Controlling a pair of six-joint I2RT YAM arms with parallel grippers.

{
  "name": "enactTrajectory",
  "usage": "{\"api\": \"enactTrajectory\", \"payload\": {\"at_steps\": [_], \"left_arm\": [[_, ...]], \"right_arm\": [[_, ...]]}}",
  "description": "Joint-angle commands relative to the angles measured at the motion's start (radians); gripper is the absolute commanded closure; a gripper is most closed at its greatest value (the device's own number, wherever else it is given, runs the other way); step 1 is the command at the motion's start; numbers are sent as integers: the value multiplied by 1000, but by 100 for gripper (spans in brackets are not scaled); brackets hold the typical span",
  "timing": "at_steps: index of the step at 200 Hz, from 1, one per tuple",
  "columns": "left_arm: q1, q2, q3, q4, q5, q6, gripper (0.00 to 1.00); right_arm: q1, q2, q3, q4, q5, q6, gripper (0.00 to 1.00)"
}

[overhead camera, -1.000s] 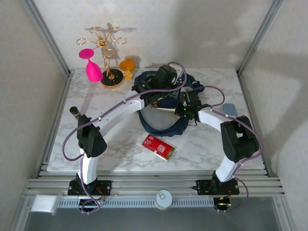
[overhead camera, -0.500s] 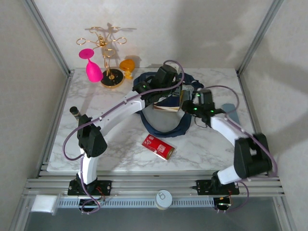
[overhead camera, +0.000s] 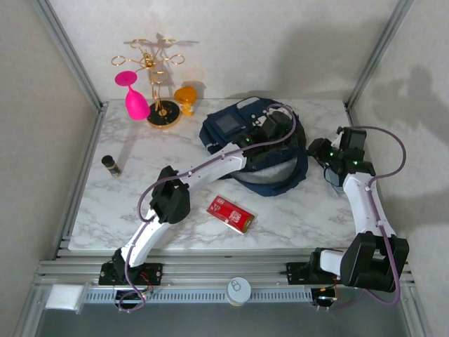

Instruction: Pack books, pencil case, and school supplies into a backpack

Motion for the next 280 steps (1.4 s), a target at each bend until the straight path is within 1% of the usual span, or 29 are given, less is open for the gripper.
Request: {"api": "enactTrajectory", "payload": {"at_steps": [1, 7, 14, 25, 34, 43, 49, 62, 73, 84, 93, 107, 119, 144, 171, 181, 194, 216, 238, 280], "left_arm": [[79, -132, -1, -32, 121, 53, 58], [104, -180, -54, -18, 142, 63, 55], [124, -252, -131, 7, 140, 80, 51], [146, -372, -300, 59, 90, 105, 42], [167, -456, -449, 107, 50, 109, 38], [197, -522, -584, 132, 7, 78, 38], [227, -556, -669, 156, 1, 46, 38], [304, -609, -855, 232, 49, -52, 40], [363, -642, -994, 310, 82, -103, 40], [410, -655, -1095, 355, 85, -146, 40], [446, -646, -1146, 387, 117, -175, 40], [476, -609, -1175, 418, 150, -201, 40], [478, -574, -1177, 430, 141, -207, 41], [482, -486, -1179, 493, 149, -267, 43], [491, -422, -1202, 583, 107, -340, 44], [495, -401, -1208, 655, 114, -363, 44], [496, -369, -1188, 678, 125, -369, 45], [496, -313, -1153, 686, 151, -384, 50], [494, -286, -1149, 713, 145, -405, 55], [486, -248, -1121, 744, 143, -423, 71]], "right_arm": [[8, 12, 57, -53, -47, 4, 61], [21, 16, 57, -65, -44, 0, 61], [43, 21, 56, -79, -28, -2, 60], [90, 25, 51, -101, 1, 1, 60], [163, 30, 46, -116, 26, 7, 59], [241, 36, 37, -127, 61, 25, 58], [292, 41, 26, -129, 76, 46, 57], [395, 49, -13, -110, 85, 99, 57], [479, 58, -46, -82, 94, 151, 56], [532, 75, -72, -51, 98, 185, 55], [563, 94, -92, -26, 97, 206, 55], [570, 123, -119, 11, 75, 215, 54], [559, 144, -137, 41, 58, 217, 54], [544, 191, -135, 40, 97, 178, 53], [528, 213, -151, 78, 73, 164, 53], [527, 216, -159, 78, 87, 155, 53], [520, 231, -162, 65, 104, 146, 53], [514, 230, -190, 94, 94, 151, 53], [514, 231, -207, 122, 84, 160, 53], [508, 261, -204, 137, 104, 142, 54]]}}
